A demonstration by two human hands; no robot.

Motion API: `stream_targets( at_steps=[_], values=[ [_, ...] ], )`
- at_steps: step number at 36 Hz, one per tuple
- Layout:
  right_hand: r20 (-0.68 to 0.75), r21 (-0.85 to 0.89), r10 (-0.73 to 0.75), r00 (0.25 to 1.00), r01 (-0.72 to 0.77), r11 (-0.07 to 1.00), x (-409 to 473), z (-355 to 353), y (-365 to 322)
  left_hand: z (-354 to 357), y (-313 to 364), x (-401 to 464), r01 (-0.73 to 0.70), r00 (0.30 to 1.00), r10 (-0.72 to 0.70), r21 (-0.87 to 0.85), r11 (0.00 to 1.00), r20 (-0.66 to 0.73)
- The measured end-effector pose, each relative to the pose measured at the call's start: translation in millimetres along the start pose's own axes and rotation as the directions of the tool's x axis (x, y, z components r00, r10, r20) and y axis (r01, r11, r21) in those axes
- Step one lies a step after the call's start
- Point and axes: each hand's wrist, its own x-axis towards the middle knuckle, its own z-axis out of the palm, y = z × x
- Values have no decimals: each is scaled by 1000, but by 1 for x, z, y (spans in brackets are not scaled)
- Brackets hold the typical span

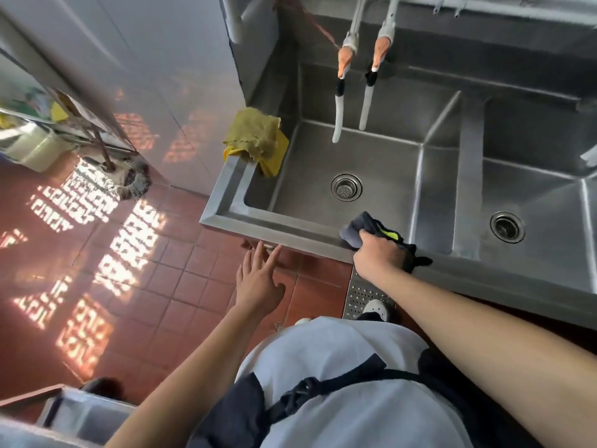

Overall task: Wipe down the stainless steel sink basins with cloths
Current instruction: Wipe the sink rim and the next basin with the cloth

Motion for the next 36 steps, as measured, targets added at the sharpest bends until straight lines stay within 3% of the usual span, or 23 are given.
stream_targets(
  at_steps=[4,8,11,14,19,25,31,36],
  values=[
    [-12,-36,-98,995,97,995,0,4,-29,-7,-7,-2,34,999,-35,-61,998,-28],
    [-23,70,-273,962,274,959,-1,8,-47,-16,-10,-5,53,996,-65,-171,984,-66],
    [56,265,-434,899,406,875,7,0,-41,-23,-9,-3,-19,983,-39,-305,952,-181],
    [90,612,-539,838,381,694,4,-15,-23,-33,3,1,-95,955,-36,-417,904,-294],
    [11,902,-392,920,160,401,-24,-40,32,-47,42,8,-132,964,-37,-598,791,-262],
    [70,997,-82,994,-68,30,-52,-58,117,-26,108,17,-202,979,146,-647,735,-140],
    [-22,994,108,994,33,-100,-68,-99,203,-11,181,23,-270,938,345,-636,723,-5],
    [-192,962,6,981,189,-198,-80,-130,264,-5,229,27,-275,933,360,-617,737,15]
  ],
)
